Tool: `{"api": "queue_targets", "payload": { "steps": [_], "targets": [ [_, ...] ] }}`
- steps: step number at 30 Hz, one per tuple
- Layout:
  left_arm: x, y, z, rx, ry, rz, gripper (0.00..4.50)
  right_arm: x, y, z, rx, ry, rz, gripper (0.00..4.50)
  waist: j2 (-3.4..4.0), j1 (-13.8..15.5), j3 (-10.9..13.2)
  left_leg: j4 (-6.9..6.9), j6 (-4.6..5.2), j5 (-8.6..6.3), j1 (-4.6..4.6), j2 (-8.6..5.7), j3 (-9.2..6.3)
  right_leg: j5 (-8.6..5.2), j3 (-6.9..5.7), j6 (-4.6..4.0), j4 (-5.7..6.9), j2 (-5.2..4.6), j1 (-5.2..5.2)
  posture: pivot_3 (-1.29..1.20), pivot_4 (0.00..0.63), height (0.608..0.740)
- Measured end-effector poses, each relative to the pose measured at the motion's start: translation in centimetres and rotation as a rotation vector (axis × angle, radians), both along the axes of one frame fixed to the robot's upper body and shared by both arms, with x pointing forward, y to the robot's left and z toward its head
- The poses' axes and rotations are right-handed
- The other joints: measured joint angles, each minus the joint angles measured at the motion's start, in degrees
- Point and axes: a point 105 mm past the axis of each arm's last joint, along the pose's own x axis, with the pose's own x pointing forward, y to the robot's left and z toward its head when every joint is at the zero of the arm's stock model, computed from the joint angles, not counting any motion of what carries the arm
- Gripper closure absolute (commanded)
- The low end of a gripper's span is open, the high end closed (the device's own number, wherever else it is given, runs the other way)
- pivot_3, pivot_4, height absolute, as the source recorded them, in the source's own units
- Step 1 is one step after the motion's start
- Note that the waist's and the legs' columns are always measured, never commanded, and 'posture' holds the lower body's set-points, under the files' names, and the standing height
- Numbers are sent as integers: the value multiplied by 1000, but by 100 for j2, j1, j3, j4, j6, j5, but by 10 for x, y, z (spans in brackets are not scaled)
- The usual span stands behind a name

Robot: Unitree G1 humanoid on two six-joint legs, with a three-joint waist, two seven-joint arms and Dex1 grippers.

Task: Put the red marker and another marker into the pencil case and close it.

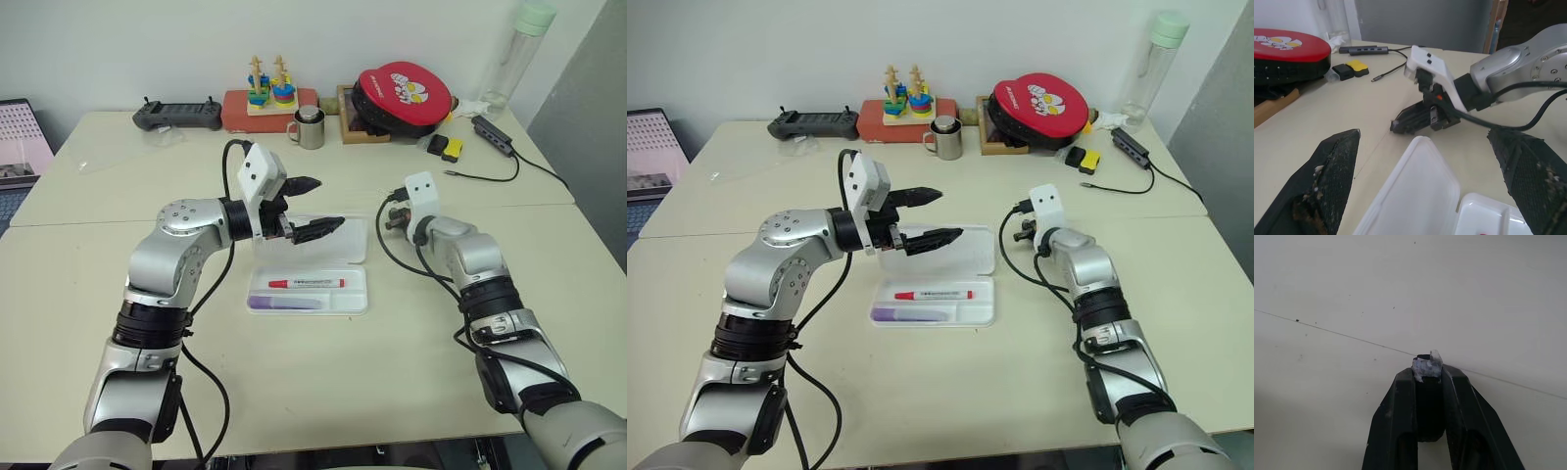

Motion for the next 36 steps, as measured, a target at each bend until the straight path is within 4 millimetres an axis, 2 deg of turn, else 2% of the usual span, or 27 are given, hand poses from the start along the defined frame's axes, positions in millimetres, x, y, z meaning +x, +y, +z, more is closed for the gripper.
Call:
{"api": "queue_targets", "payload": {
  "steps": [2, 6, 7, 9, 11, 13, 16, 19, 23, 33, 35, 36],
  "targets": [
    [-4, 8, -7, 34, 19, -10, 0, -3, -7, 13, -2, -38, 38, 4138, 0, -16, 0, -2, 0, 0, 0, 1, 0, 0, 0, 0, -1, 1, -3, 0, 150, 740],
    [-25, 39, -26, 156, 85, -63, 0, -29, -21, 54, 23, -143, 242, 4138, 1, -14, 1, -8, 0, 0, -2, 3, -4, 0, -3, 0, -10, 2, -4, 0, 150, 740],
    [-29, 42, -28, 170, 99, -79, 0, -40, -15, 63, 28, -169, 326, 4138, 1, -9, 1, -7, 0, 0, -2, 4, -5, 0, -4, 0, -12, 2, -2, 0, 150, 740],
    [-41, 41, -28, 176, 119, -148, 0, -77, 8, 73, 25, -178, 568, 4138, 1, 7, 1, -6, 0, 0, -5, 5, -11, 0, -7, 0, -15, 2, 2, 0, 150, 740],
    [-52, 42, -29, 203, 131, -197, 0, -114, 35, 69, 33, -127, 798, 4138, 1, 21, 1, -7, 1, -1, -3, 4, -9, 0, -6, 0, -16, 2, 5, 0, 150, 740],
    [-57, 44, -34, 219, 145, -217, 0, -140, 58, 60, 46, -54, 949, 4138, 1, 31, 1, -6, 1, -1, -1, 4, -5, 0, -4, 0, -12, 2, 5, 0, 150, 740],
    [-63, 43, -40, 220, 165, -241, 0, -160, 78, 35, -4, 47, 1047, 4138, 1, 74, 1, -2, 1, -1, 0, 4, -7, 0, -6, 0, -8, 3, 6, 0, 150, 740],
    [-65, 44, -43, 229, 171, -247, 0, -162, 84, 10, -65, 122, 1053, 4138, 0, 137, 1, -1, 1, -1, 0, 1, -4, 1, -7, 1, -11, 3, 4, 0, 150, 740],
    [-66, 44, -43, 234, 167, -247, 0, -155, 83, -8, -131, 153, 1028, 4138, 0, 165, 1, -1, 1, -1, -1, -1, -5, 1, -14, 1, -15, 2, 5, 0, 150, 740],
    [-66, 43, -44, 230, 158, -234, 0, -138, 76, -23, -183, 164, 972, 4138, 0, 148, 1, -2, 1, -1, -1, 2, -5, 1, -14, 1, -14, 3, 3, 0, 150, 740],
    [-65, 43, -45, 230, 157, -227, 0, -138, 77, -24, -182, 162, 973, 3453, 0, 148, 1, -2, 1, -1, -1, 2, -5, 1, -14, 1, -14, 3, 4, 0, 150, 740],
    [-65, 43, -45, 231, 157, -226, 0, -138, 77, -24, -180, 162, 977, 3385, 0, 147, 1, -2, 1, -1, -1, 2, -5, 1, -14, 1, -14, 3, 4, 0, 150, 740]
  ]
}}
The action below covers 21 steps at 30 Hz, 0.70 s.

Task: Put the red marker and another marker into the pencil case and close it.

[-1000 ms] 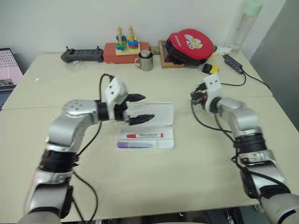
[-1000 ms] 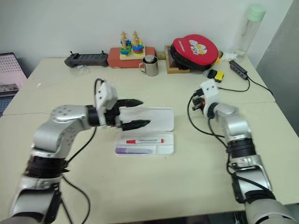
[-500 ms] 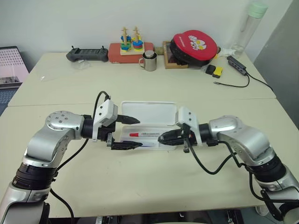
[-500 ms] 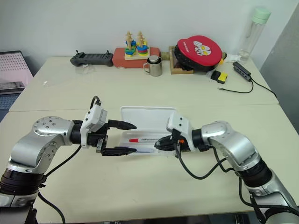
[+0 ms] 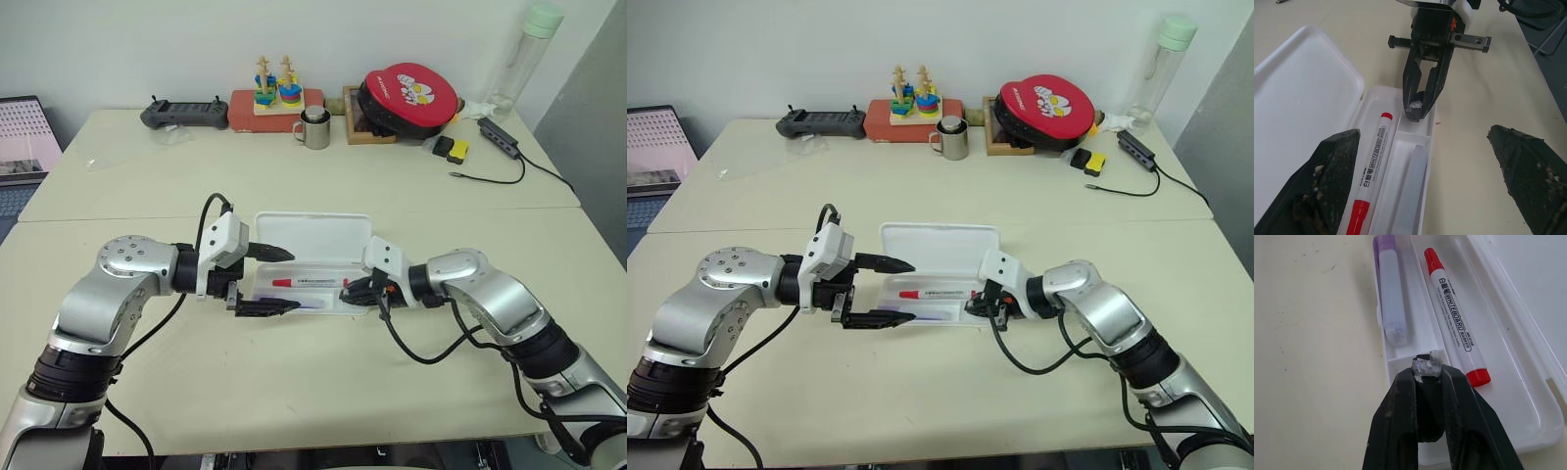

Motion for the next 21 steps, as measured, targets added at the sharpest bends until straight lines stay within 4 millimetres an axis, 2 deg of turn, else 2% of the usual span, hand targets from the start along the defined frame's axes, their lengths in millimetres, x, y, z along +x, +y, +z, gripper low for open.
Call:
{"api": "queue_targets", "payload": {
  "steps": [4, 10, 11, 12, 13, 14, 17, 18, 19, 21],
  "targets": [
    [1, 1, -3, -2, 4, 19, 0, -2, 2, 1, 8, 9, 18, 2393, 0, -1, 0, 0, 0, 0, 0, 0, -1, 0, 1, 0, 0, 0, 0, 0, 150, 740],
    [2, 1, -7, -8, 14, 57, 0, -2, 1, 5, 20, 9, 25, 1167, 0, 0, 0, 0, 0, 0, 0, 0, -1, 0, 1, 0, 0, 0, 0, 0, 150, 740],
    [1, 1, -7, -12, 15, 65, 0, 0, 0, 9, 35, 2, 17, 725, 0, 0, 0, 0, 0, 0, 0, 0, -2, 0, 1, 0, 0, 0, 0, 0, 150, 740],
    [5, 4, -4, -49, 3, 120, 0, 4, 3, 23, 101, -1, 15, 662, 0, -4, 0, -1, 0, 0, 0, 1, 0, 0, 3, 0, 0, 0, -1, 0, 150, 740],
    [6, 5, -3, -64, -1, 139, 0, 5, 5, 27, 123, 0, 16, 415, 0, -6, 1, -1, 0, 0, 0, 1, 0, 0, 3, 0, 1, 0, -2, 0, 150, 740],
    [12, 11, 2, -116, -16, 221, 0, 12, 11, 48, 204, -28, 13, 173, 2, -37, 2, -1, 0, 0, 2, 3, 6, 1, 5, -1, 3, 4, -5, 0, 150, 740],
    [21, 26, 11, -212, -49, 393, 0, 41, 8, 106, 325, -170, -57, 173, 2, -58, 1, -6, -1, 0, 15, 6, 4, 1, 4, -1, 5, 6, 1, 0, 150, 740],
    [23, 30, 12, -227, -58, 435, 0, 49, 4, 117, 347, -201, -92, 304, 0, -51, 0, -8, -1, 0, 16, 6, 2, 1, 4, -2, 3, 5, 3, 0, 150, 740],
    [23, 35, 14, -246, -62, 480, 0, 59, 3, 122, 364, -211, -131, 575, -3, -45, -2, -8, -1, 0, 16, 6, -1, 1, 5, -2, 3, 4, 5, 0, 150, 740],
    [22, 42, 15, -277, -57, 533, 0, 76, 6, 116, 373, -177, -206, 941, -4, -47, -2, -7, -1, 0, 15, 2, 8, 1, 9, -2, 1, 2, 3, 0, 150, 740]
  ]
}}
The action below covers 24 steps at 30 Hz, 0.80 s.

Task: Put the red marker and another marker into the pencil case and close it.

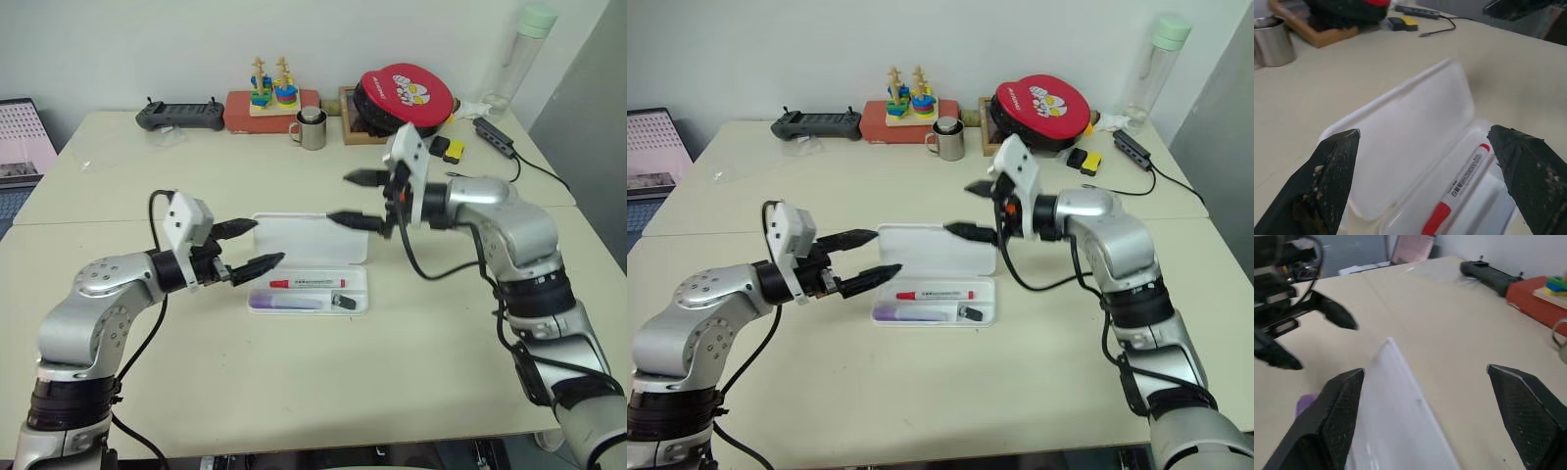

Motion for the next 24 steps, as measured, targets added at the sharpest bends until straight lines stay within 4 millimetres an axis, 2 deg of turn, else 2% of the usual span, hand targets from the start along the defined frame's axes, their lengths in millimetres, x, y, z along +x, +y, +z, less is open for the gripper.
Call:
{"api": "queue_targets", "payload": {
  "steps": [1, 3, 4, 8, 12, 15, 21, 24],
  "targets": [
    [-2, 1, 4, -18, -8, 17, 0, 13, -1, -6, -7, 32, -59, 1157, 0, 5, 0, 1, 0, 0, -3, -1, -1, 0, 1, 0, 0, -2, 0, 0, 150, 740],
    [-3, 3, 6, -28, -15, 30, 0, 23, -3, -11, -21, 49, -102, 1557, 0, 15, 0, 2, 0, 0, -3, -1, -4, 0, 1, 0, 2, -2, -1, 0, 150, 740],
    [-5, 6, 8, -33, -20, 45, 0, 34, -5, -15, -51, 61, -154, 1879, 1, 11, 0, 1, 0, 0, -3, -1, -1, 0, 1, 0, 2, -2, -2, 0, 150, 740],
    [-8, 13, 12, -51, -17, 67, 0, 52, -12, -28, -109, 77, -240, 2803, 1, -14, 0, 1, 0, 0, -4, 1, -3, 0, 1, -1, 1, -2, -2, 0, 150, 740],
    [-11, 17, 14, -38, -14, 75, 0, 50, -6, -39, -162, 92, -198, 3869, 1, -65, 1, -1, 0, 0, -4, 2, -4, 0, 3, -1, 1, -2, -2, 0, 150, 740],
    [-13, 16, 12, -40, -4, 67, 0, 40, 0, -42, -190, 89, -119, 4482, 2, -79, 1, -1, 0, 0, -4, 3, -7, 0, 1, -1, 1, -2, -2, 0, 150, 740],
    [-16, 14, 15, -25, -7, 44, 0, 6, 12, -40, -223, 39, 81, 4482, 2, -94, 1, -3, 0, 0, -3, 3, -7, 0, 1, -1, 1, -1, -1, 0, 150, 740],
    [-17, 14, 15, -19, -5, 40, 0, -12, 17, -46, -244, 45, 170, 4482, 2, -92, 1, -2, -1, 0, -4, 2, -8, 0, 2, -1, 1, -1, -2, 0, 150, 740]
  ]
}}
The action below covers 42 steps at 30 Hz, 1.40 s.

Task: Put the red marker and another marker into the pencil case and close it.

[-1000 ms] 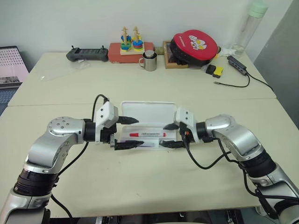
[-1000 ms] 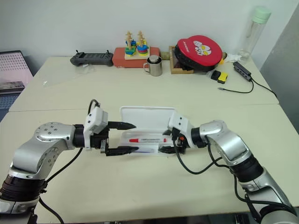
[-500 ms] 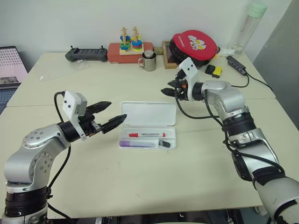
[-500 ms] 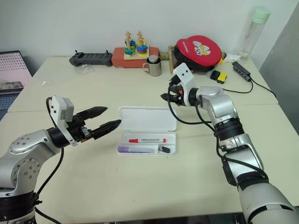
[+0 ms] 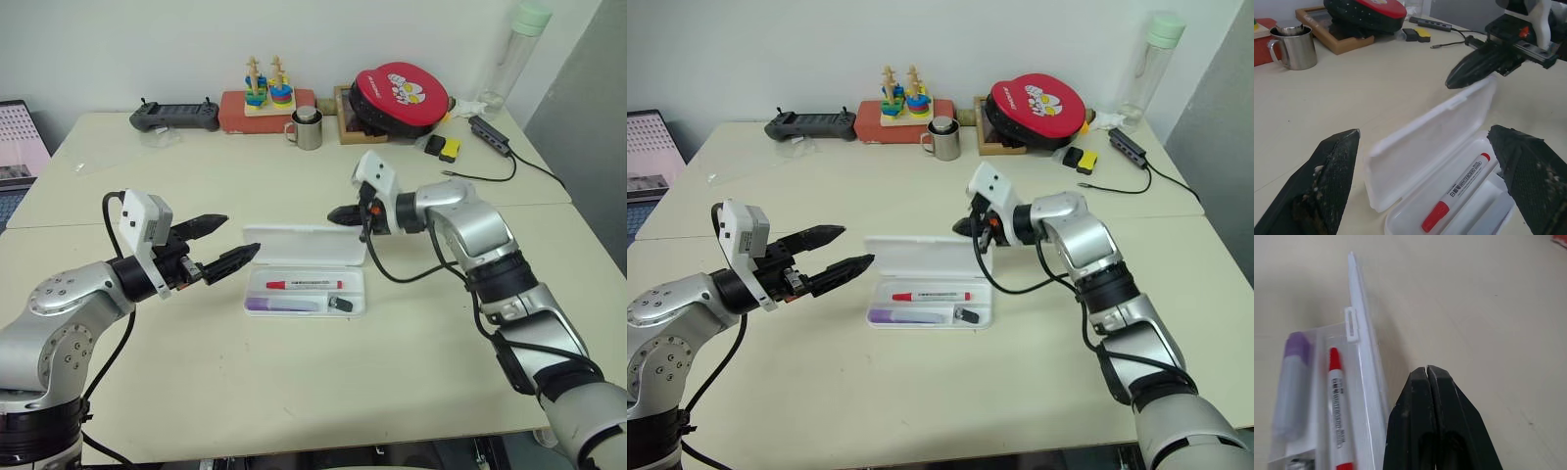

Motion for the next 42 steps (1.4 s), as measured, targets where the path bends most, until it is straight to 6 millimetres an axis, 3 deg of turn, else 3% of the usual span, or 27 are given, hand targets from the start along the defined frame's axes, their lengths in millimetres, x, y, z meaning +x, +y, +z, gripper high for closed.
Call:
{"api": "queue_targets", "payload": {
  "steps": [6, 13, 20, 24, 27, 30, 33, 37, 42],
  "targets": [
    [-12, -5, -4, 36, 50, -72, 0, -33, 9, -7, -72, -9, 137, 4482, 0, 1, 0, -2, -1, 0, 1, 1, -1, 0, 0, 0, -1, 0, 0, 0, 150, 740],
    [-30, -10, -27, 124, 169, -169, 0, -59, 11, -62, -285, -1, 201, 4482, 1, 38, 1, -3, -1, -1, 2, 0, 3, 0, 2, 0, -3, 1, 1, 0, 150, 740],
    [-31, -12, -29, 168, 161, -186, 0, -59, 11, -62, -270, -25, 180, 4482, 0, 90, 0, -5, -1, -1, 11, 2, 3, 0, 2, 0, -3, 3, 7, 0, 150, 740],
    [-7, -5, -21, 95, 105, -71, 0, -52, 9, -47, -117, 14, 106, 4482, 3, 130, 1, -2, -1, -1, 10, -1, 5, 0, -1, 0, -1, 4, 6, 0, 150, 740],
    [11, 7, -23, 66, 94, 58, 0, -38, -5, -27, -18, 2, 2, 3689, 2, 139, 1, -3, -1, -1, 10, -5, 3, 0, -3, 0, -2, 2, 6, 0, 150, 740],
    [24, 18, -31, 67, 86, 159, 0, -23, -29, -19, 27, 4, -128, 2998, 1, 147, 1, -4, -1, -1, 9, -4, 1, 0, -6, 0, -4, 2, 6, 0, 150, 740],
    [39, 40, -38, 81, 77, 270, 0, -7, -70, -25, 59, 21, -328, 2288, 1, 152, 0, -4, -1, -1, 9, -4, 6, 0, -8, 0, -4, 2, 5, 0, 150, 740],
    [44, 68, -57, 99, 119, 354, 0, -4, -119, -35, 87, 50, -516, 1199, 1, 143, 1, -6, -1, -1, 9, -3, 11, 0, -9, 0, -3, 2, 1, 0, 150, 740],
    [43, 88, -65, 131, 135, 368, 0, -10, -142, -40, 118, 84, -603, 124, 1, 129, 1, -6, -1, -1, 10, 1, 12, 0, -3, 0, -1, 3, 2, 0, 150, 740]
  ]
}}
